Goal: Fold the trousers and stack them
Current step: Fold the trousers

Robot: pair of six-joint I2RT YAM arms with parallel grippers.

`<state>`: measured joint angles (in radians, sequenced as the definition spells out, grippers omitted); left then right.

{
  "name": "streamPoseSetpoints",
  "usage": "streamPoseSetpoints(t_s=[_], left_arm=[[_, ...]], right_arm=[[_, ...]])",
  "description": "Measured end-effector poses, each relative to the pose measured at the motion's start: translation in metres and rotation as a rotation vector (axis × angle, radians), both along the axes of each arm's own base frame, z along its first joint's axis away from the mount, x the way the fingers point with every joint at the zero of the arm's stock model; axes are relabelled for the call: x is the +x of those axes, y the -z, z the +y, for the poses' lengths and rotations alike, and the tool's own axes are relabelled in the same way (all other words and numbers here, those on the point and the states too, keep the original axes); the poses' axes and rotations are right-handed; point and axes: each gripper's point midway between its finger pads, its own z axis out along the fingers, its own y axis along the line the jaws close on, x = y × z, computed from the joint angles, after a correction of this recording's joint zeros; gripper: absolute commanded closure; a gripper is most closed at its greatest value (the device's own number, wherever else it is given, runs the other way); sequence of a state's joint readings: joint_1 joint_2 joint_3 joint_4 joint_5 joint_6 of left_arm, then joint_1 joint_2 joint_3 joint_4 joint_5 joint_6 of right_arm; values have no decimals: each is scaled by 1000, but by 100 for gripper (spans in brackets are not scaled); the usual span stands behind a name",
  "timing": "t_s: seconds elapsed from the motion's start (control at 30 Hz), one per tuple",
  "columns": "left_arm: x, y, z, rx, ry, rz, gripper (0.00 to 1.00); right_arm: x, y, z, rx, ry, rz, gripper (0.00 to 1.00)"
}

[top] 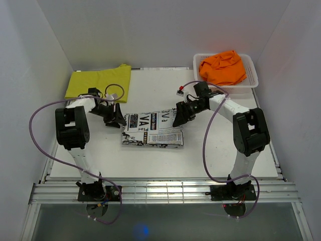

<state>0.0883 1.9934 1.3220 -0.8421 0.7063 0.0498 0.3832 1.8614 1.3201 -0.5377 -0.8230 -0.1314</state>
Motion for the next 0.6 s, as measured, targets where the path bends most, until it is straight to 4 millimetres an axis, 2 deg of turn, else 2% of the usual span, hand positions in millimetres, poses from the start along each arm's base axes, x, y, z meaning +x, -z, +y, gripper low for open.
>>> streamPoseSetpoints(t_s=[0.07,0.17,0.27,0.33,0.37,0.43,0.5,0.6], left_arm=[[3,-17,1,-1,30,-74,34],[6,-64,-2,-34,64,-230,32],[-2,-118,-18,-135,95,-393,37],[-16,-136,-34,-210,127,-450,40],[-24,-138,-42,-241,138,-446,44],[-43,-125,-58,-309,154,-390,47],[-65,-97,-70,-362,143,-264,49],[-90,-49,-72,-390,82,-60,50]], right_arm=[[-2,-6,-1,15,0,4,26],[-7,-29,2,66,3,10,29],[-19,-54,10,135,-12,-5,30],[-36,-60,17,172,-29,15,30],[-46,-57,19,185,-36,38,30],[-65,-41,23,181,-39,129,30],[-80,-16,23,154,-30,234,30],[-90,19,18,101,-2,342,30]])
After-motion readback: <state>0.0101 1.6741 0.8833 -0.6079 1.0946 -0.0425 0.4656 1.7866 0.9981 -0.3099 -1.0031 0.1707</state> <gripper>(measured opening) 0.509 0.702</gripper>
